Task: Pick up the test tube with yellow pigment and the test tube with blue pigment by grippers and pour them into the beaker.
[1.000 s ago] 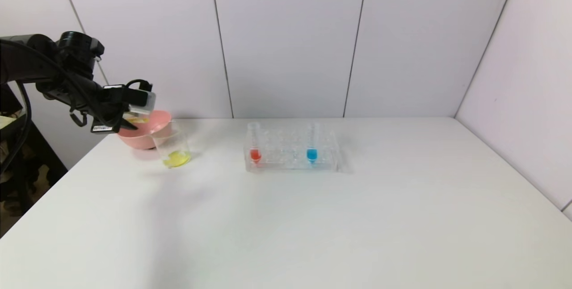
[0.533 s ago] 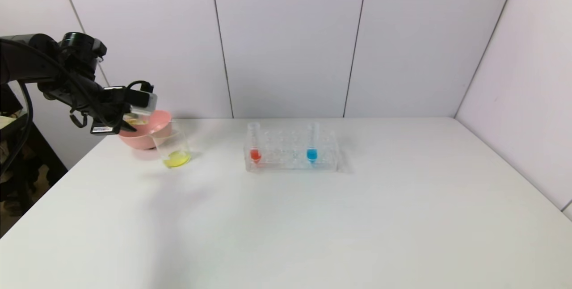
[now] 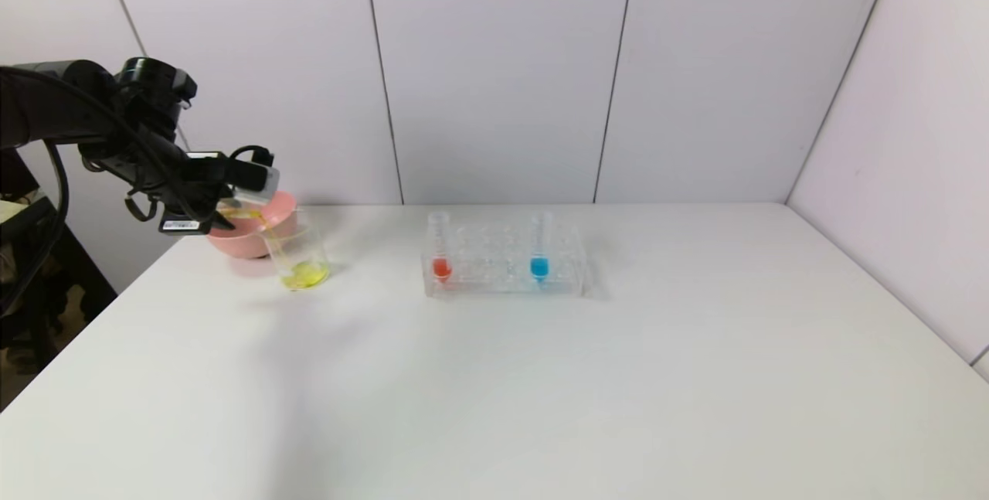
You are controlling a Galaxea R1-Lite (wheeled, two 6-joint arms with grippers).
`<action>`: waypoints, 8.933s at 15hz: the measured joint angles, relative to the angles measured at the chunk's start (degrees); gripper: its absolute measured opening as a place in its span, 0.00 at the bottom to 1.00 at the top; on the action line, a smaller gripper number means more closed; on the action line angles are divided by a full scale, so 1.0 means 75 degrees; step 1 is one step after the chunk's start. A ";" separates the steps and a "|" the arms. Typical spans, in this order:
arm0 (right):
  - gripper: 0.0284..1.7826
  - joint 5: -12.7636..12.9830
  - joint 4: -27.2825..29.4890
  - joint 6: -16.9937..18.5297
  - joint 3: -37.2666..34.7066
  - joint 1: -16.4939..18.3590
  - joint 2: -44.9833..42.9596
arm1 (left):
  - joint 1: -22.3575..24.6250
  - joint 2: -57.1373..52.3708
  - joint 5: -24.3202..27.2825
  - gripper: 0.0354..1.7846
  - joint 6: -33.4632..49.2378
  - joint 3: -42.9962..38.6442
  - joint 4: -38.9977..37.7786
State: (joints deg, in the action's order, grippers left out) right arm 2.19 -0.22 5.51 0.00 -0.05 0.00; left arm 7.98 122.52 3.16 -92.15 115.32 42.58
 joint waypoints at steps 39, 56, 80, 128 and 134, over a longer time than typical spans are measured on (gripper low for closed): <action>0.96 0.0000 0.0002 0.0000 0.0000 -0.0003 0.0000 | -0.0375 0.0163 -0.1235 0.28 0.0623 0.0093 0.0231; 0.96 0.0000 0.0000 -0.0003 0.0000 0.0000 0.0000 | -0.0055 -0.0007 -0.0307 0.28 0.1629 0.0073 -0.0111; 0.96 0.0000 0.0000 0.0000 0.0000 0.0000 0.0000 | 0.1213 0.1486 0.4322 0.28 1.1428 -0.2289 -0.9283; 0.96 0.0002 0.0000 0.0000 0.0000 0.0000 0.0000 | -0.5967 -0.4398 -0.3478 1.00 1.3634 -0.8527 -1.0898; 0.96 0.0000 0.0000 0.0000 0.0000 -0.0003 0.0000 | -0.6719 -0.3355 -0.3735 1.00 1.3969 -0.8821 -1.1770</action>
State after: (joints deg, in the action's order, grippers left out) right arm 2.19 -0.22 5.51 0.00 -0.07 0.00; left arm -42.41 97.35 -24.86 12.62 49.16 -45.69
